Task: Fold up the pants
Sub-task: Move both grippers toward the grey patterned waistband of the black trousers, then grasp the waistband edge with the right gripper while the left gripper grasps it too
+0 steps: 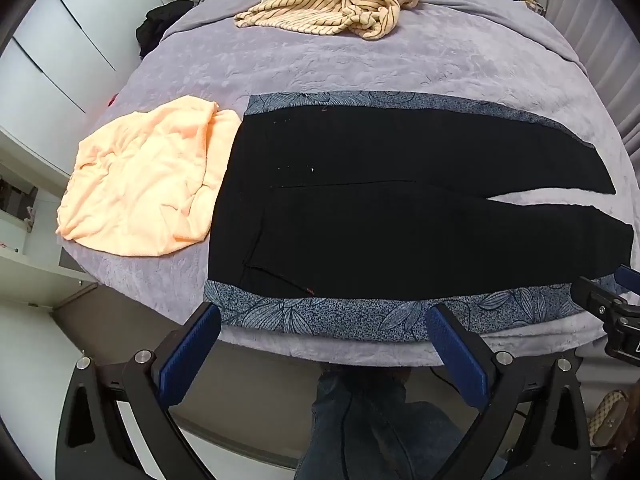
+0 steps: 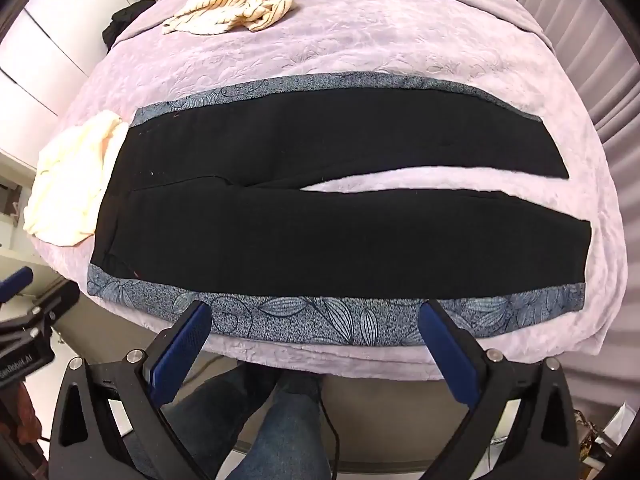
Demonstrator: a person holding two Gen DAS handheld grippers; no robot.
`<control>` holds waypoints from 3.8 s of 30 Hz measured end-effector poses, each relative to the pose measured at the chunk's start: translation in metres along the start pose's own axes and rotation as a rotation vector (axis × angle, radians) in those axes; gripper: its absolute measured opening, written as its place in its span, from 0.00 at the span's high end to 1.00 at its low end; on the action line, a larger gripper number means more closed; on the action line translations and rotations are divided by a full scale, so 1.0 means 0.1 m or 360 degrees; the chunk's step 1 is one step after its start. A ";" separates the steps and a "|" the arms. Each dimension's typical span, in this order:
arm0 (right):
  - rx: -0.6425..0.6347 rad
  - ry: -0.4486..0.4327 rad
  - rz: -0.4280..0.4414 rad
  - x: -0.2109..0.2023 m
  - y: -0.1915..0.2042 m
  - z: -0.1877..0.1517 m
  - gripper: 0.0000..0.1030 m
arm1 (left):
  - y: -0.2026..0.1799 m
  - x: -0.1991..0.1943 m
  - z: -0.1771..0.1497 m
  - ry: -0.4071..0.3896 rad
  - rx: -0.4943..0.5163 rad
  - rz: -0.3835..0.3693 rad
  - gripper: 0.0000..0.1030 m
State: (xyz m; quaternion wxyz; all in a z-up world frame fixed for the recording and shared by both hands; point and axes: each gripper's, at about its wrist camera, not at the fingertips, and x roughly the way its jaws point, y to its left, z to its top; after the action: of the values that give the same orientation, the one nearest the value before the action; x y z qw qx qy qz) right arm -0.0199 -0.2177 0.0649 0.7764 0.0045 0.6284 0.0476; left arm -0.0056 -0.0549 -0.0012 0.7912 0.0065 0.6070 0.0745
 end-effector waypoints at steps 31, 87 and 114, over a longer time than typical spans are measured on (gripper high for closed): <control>0.0163 -0.0011 0.0309 0.18 -0.17 -0.20 0.00 | -0.06 0.07 -0.34 0.0082 0.0032 0.0121 0.00; 0.0832 0.0184 0.1395 1.98 0.48 -0.32 0.50 | 1.01 1.45 -0.44 0.0270 -0.0268 -0.0825 0.00; 0.1427 -0.0080 0.1552 1.84 -0.57 -0.87 0.80 | 1.43 1.65 -0.12 0.0253 -0.0522 -0.1066 0.66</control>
State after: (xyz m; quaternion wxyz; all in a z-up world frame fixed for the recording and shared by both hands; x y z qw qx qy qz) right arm -0.0627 -0.2646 -0.1368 0.6032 0.6123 0.4950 0.1273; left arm 0.0089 0.1059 -0.1487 0.7126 -0.3248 0.6150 -0.0919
